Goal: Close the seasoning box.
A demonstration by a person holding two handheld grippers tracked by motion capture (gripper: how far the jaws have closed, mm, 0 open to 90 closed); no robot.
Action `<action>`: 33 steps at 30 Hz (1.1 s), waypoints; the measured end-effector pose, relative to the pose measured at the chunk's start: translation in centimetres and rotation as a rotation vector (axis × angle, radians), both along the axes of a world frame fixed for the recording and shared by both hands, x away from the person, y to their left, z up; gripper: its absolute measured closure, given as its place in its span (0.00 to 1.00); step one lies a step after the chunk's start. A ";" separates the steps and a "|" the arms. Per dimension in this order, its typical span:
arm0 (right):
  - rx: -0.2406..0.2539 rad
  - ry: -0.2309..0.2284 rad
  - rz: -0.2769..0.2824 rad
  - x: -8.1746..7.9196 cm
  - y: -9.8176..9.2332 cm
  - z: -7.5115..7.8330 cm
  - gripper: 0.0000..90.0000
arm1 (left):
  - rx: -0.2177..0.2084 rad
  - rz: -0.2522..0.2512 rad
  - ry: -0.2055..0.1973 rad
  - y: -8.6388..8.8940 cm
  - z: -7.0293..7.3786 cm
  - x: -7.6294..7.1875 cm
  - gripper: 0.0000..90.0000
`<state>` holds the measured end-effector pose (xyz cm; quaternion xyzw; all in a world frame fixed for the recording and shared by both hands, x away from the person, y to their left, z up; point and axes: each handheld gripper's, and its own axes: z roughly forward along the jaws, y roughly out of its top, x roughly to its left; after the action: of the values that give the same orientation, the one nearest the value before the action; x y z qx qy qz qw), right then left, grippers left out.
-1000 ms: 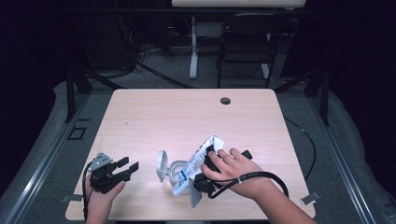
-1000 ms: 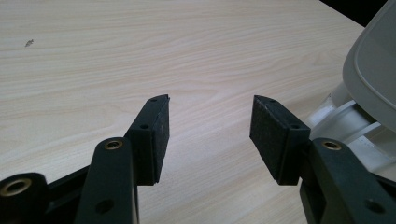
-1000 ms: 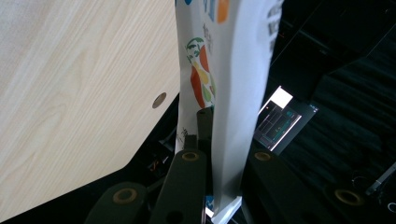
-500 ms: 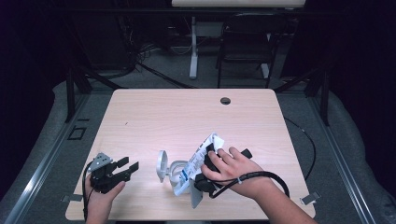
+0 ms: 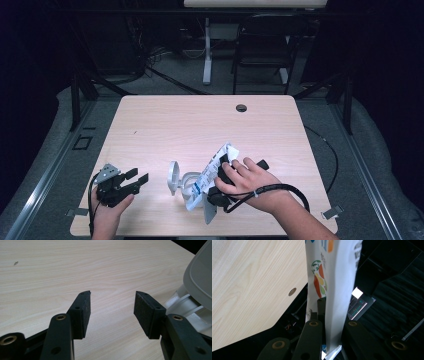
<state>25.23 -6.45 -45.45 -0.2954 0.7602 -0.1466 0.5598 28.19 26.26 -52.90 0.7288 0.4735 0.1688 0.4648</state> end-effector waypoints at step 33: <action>0.026 0.007 -0.024 -0.1 -0.3 -0.6 0.99 | 0.001 0.000 0.003 -0.1 -0.2 0.1 0.53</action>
<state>25.17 -6.78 -46.02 -0.2796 0.7673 -0.1423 0.5592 28.28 26.20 -53.11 0.7295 0.4741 0.1679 0.4635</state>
